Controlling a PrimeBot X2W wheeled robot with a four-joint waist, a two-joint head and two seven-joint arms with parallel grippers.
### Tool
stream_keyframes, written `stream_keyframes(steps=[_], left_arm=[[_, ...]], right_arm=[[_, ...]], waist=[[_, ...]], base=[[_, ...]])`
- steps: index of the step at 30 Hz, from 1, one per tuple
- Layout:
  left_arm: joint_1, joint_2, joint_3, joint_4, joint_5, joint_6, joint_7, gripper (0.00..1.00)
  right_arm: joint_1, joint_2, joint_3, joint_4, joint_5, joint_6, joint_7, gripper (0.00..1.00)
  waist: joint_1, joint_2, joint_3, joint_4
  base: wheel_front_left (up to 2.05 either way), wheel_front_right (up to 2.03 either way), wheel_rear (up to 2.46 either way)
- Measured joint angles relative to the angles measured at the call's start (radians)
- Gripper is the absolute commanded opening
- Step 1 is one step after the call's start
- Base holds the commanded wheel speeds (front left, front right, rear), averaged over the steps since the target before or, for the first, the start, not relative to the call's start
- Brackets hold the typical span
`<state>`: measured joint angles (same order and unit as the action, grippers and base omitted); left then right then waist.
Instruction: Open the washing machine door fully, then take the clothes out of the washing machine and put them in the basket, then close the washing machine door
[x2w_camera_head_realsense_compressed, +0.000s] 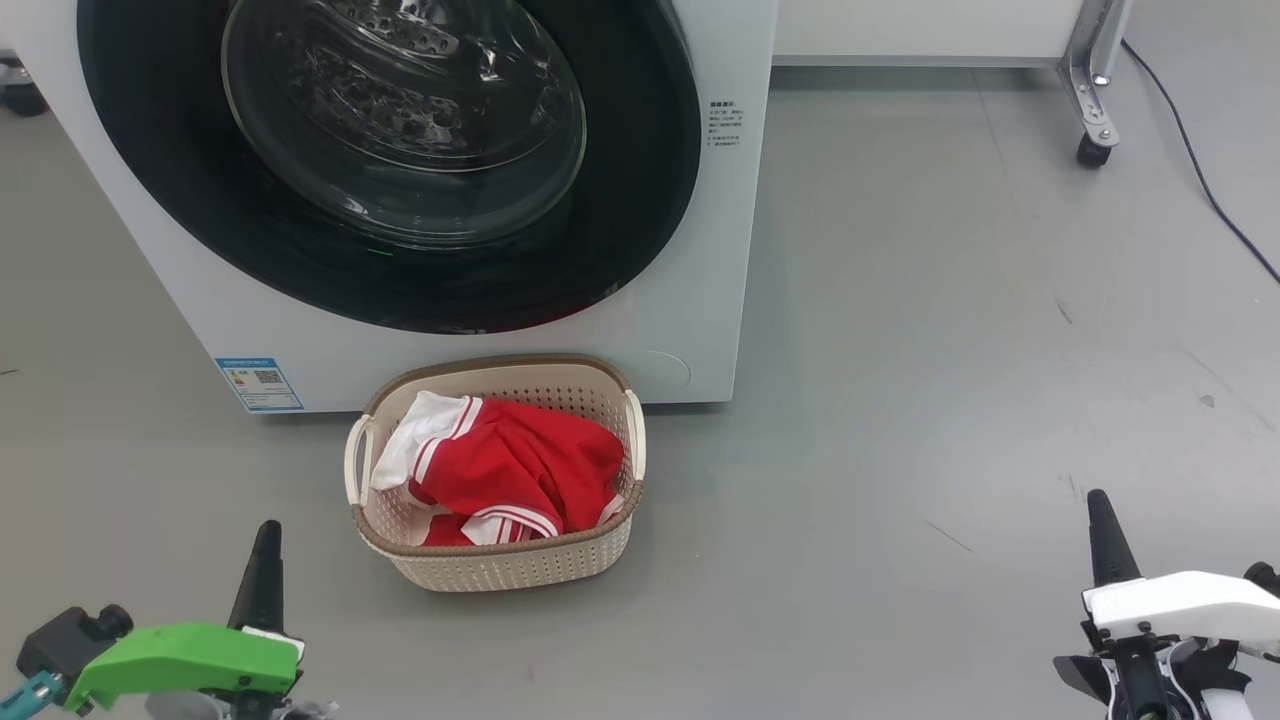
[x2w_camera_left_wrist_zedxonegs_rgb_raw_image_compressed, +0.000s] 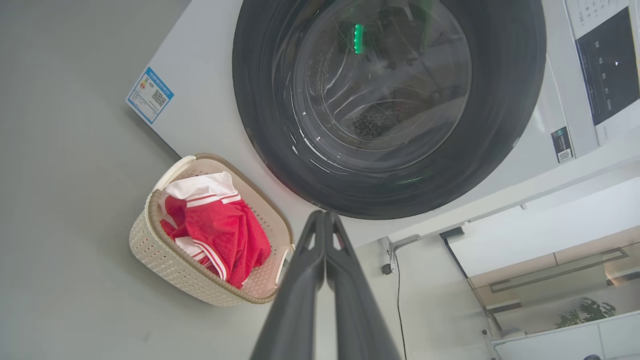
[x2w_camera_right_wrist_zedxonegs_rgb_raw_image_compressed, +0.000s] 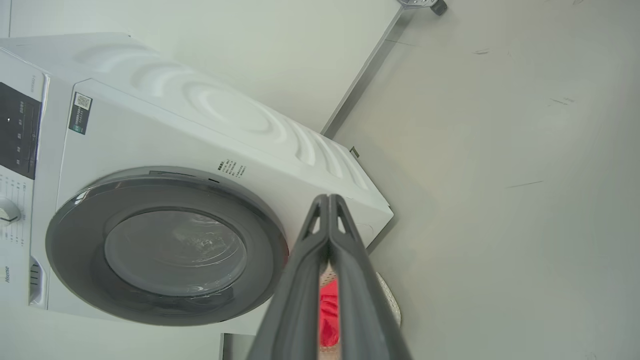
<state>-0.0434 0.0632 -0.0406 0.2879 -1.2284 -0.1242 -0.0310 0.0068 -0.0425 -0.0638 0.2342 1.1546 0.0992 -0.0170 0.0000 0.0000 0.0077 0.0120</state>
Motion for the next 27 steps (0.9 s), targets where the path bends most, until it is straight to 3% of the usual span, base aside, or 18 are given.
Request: stream_keyframes(steps=[27], left_arm=[[-0.004, -0.008, 0.071, -0.011, -0.306, 0.000, 0.092, 0.00]], right_arm=[[-0.046, 0.003, -0.052, 0.032, 0.345, 0.014, 0.095, 0.00]], waist=[[0.0000, 0.0000, -0.004, -0.010]], base=[[0.00, 0.00, 0.00]])
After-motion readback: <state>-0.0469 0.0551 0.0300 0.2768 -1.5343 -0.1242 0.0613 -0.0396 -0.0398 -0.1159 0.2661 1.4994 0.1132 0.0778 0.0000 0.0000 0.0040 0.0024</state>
